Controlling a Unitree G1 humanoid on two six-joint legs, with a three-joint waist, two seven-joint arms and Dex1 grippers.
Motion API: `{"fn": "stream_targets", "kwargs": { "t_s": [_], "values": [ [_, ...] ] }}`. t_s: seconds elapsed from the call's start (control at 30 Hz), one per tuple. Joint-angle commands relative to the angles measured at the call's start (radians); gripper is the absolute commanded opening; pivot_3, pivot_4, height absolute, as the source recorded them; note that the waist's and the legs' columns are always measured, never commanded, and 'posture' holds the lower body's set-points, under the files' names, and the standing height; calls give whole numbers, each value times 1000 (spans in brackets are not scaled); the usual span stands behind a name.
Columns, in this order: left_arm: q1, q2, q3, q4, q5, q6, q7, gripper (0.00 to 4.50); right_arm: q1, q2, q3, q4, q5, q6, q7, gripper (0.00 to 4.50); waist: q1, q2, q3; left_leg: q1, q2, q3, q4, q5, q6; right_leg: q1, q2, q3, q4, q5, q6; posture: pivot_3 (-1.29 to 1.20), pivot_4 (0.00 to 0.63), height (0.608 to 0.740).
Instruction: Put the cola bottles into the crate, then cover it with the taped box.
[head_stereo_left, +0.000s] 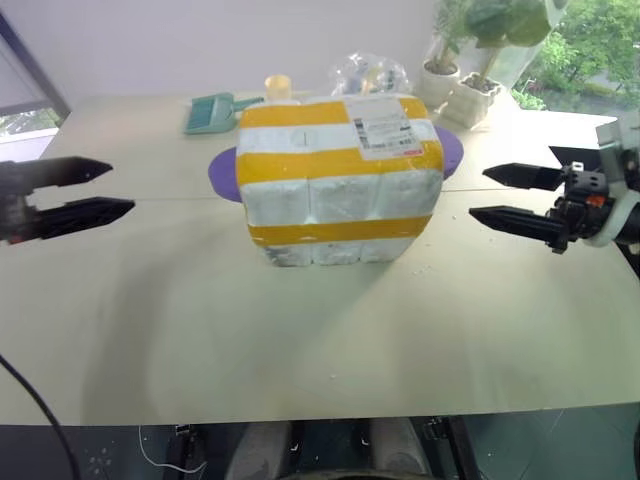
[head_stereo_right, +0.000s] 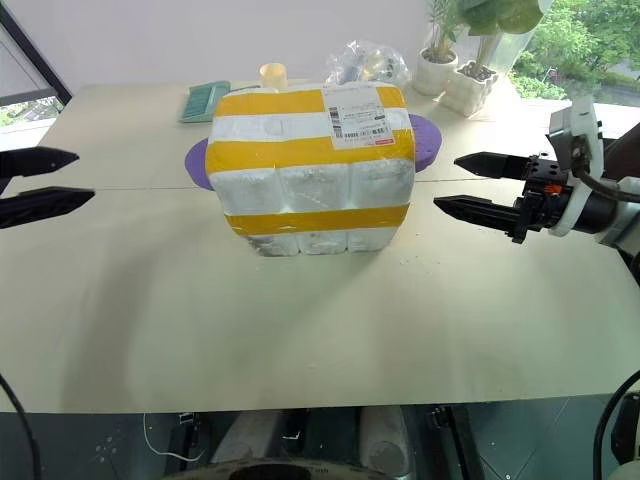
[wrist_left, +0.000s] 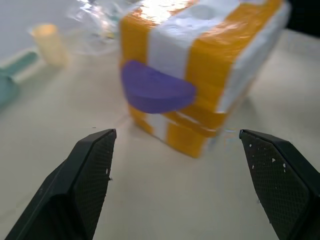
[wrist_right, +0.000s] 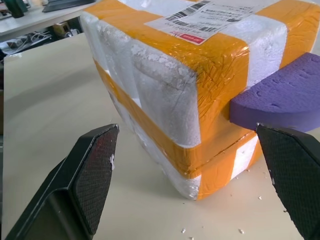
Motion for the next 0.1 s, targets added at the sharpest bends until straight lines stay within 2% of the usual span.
{"fn": "stream_targets", "kwargs": {
  "t_s": [0.03,0.1],
  "values": [
    [9,37,-27,9,24,-24,-34,4124,-35,-13,38,30,-48,-57,44,4500,0,0,0,0,0,0,0,0,0,0,-1,0,0,0,0,0,150,740],
    [0,38,-40,2,33,-40,-32,4124,-58,-6,57,50,-62,-65,51,4500,0,0,0,0,0,0,0,0,0,0,-2,0,0,0,0,0,150,740]
  ]
}}
